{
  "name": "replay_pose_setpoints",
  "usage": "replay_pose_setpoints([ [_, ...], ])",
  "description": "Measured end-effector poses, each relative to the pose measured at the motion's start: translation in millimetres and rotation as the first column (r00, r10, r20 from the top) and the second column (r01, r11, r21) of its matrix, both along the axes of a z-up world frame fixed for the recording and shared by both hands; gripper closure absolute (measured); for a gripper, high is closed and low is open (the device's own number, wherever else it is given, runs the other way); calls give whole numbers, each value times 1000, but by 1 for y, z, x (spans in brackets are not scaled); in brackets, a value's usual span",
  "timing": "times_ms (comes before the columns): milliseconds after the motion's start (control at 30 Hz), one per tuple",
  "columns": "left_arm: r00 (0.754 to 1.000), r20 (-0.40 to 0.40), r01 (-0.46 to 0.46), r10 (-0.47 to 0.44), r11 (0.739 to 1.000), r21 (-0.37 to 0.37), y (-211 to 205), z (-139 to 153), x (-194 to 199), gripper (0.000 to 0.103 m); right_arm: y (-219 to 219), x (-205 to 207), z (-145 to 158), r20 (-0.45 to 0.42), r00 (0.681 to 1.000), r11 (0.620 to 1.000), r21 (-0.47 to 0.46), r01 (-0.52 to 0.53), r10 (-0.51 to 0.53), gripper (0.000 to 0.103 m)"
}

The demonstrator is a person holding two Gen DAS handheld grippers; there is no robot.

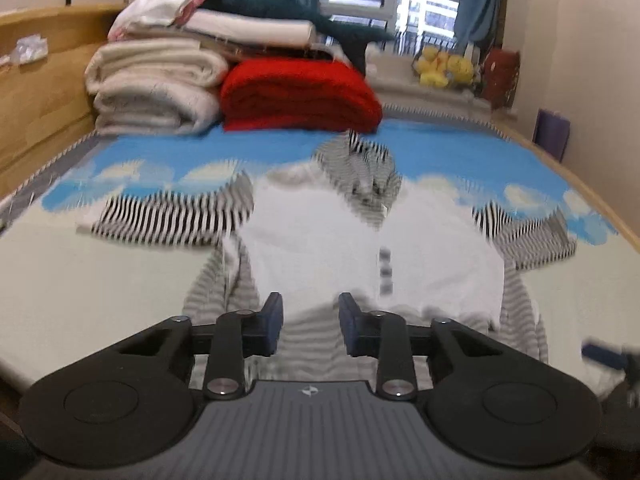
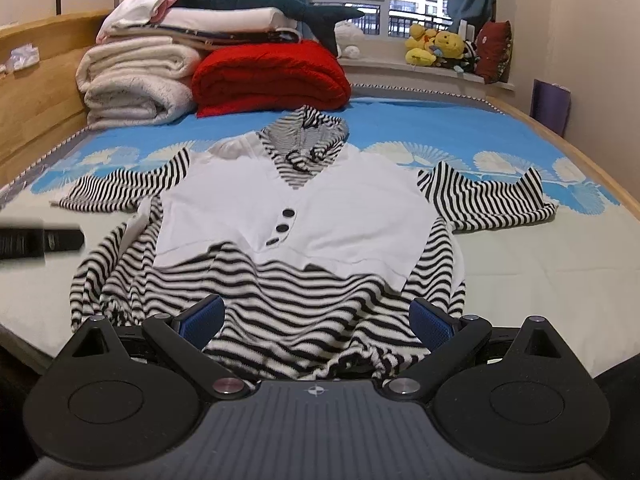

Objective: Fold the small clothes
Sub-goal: 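Grasp the striped sleeve cuff with the left gripper and lift it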

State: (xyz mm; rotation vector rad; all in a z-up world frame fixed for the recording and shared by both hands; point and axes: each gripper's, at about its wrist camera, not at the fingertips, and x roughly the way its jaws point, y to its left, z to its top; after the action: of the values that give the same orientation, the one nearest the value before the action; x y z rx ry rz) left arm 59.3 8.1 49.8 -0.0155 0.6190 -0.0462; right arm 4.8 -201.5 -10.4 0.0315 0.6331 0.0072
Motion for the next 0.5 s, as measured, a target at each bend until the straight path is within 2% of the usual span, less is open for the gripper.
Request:
replay_pose_setpoints([
  [133,998,62,-5,7,1000,-26,19,24,52,73,-5,2,5,44,999,1000,28,9,-11,4],
  [200,997,74,-21,23,999,-29,29,31,85,73,-7,5,9,32,999,1000,15,2,-2,4],
  [233,997,75,-32,35,999,-34,36,33,103,73,-7,8,11,-5,1000,1000,8,-3,3,4],
  [400,993,44,-106,107,994,-32,81,26,191,75,-9,38,41,23,996,996,-31,-82,83,4],
  [500,984,40,-172,173,984,-38,123,10,231,74,-8,74,65,90,992,996,-23,-83,85,4],
])
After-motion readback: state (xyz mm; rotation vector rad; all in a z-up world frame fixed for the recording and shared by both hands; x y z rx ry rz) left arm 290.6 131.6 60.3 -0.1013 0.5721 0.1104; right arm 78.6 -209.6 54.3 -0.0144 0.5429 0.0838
